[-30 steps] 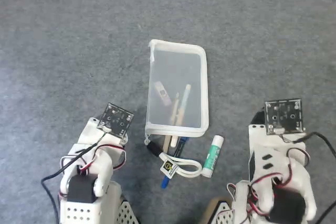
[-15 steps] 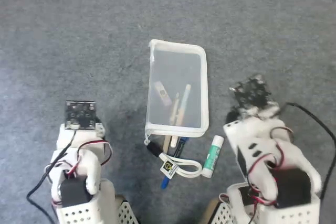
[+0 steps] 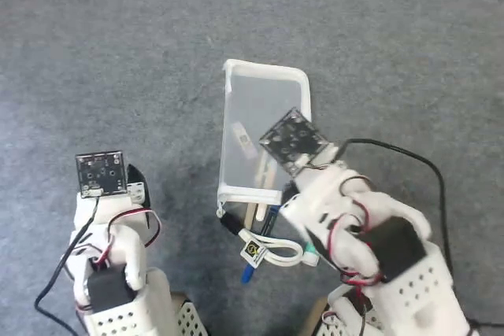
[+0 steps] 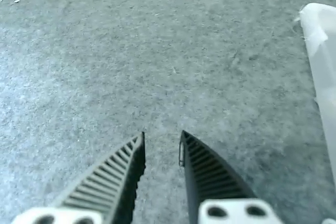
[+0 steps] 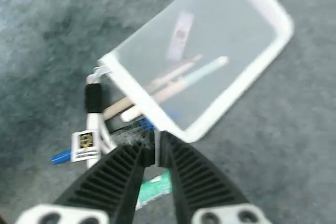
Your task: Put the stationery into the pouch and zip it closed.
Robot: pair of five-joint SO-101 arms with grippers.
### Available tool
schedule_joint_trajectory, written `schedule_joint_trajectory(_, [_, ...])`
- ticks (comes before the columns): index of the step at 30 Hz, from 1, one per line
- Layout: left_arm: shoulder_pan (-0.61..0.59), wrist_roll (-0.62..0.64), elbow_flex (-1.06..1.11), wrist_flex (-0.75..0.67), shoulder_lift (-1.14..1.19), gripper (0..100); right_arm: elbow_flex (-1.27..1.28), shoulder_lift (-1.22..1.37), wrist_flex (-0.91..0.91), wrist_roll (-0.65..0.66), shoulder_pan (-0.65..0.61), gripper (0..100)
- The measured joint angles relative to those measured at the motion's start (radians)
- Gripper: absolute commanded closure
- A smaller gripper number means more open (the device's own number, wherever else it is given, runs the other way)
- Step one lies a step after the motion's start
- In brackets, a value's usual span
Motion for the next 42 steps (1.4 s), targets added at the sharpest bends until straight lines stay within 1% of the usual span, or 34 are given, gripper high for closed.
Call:
schedule_joint_trajectory(5, [-0.044, 0.0, 0.0, 0.0, 0.0, 89, 0.0, 0.077, -0.012, -0.052, -0.084, 85.2])
schedule_joint_trajectory(11, [-0.049, 0.0, 0.0, 0.0, 0.0, 89, 0.0, 0.206, -0.08, -0.063, -0.181, 85.0])
schedule_joint_trajectory(14, [-0.077, 0.034, 0.0, 0.0, 0.0, 84, 0.0, 0.287, -0.121, -0.094, -0.21, 85.0])
schedule_joint_trajectory(16, [-0.092, 0.058, 0.0, 0.0, 0.0, 81, 0.0, 0.347, -0.152, -0.118, -0.213, 85.0])
schedule_joint_trajectory(21, [-0.104, 0.117, 0.0, 0.0, 0.0, 81, 0.0, 0.506, -0.221, -0.137, -0.213, 85.1])
schedule_joint_trajectory(27, [-0.104, 0.118, 0.0, 0.0, 0.0, 81, 0.0, 0.646, -0.287, -0.141, -0.213, 85.3])
schedule_joint_trajectory(35, [-0.104, 0.118, 0.0, 0.0, 0.0, 81, 0.0, 0.798, -0.37, -0.141, -0.298, 85.3])
schedule_joint_trajectory(42, [-0.104, 0.118, 0.0, 0.0, 0.0, 81, 0.0, 0.865, -0.417, -0.141, -0.299, 85.3])
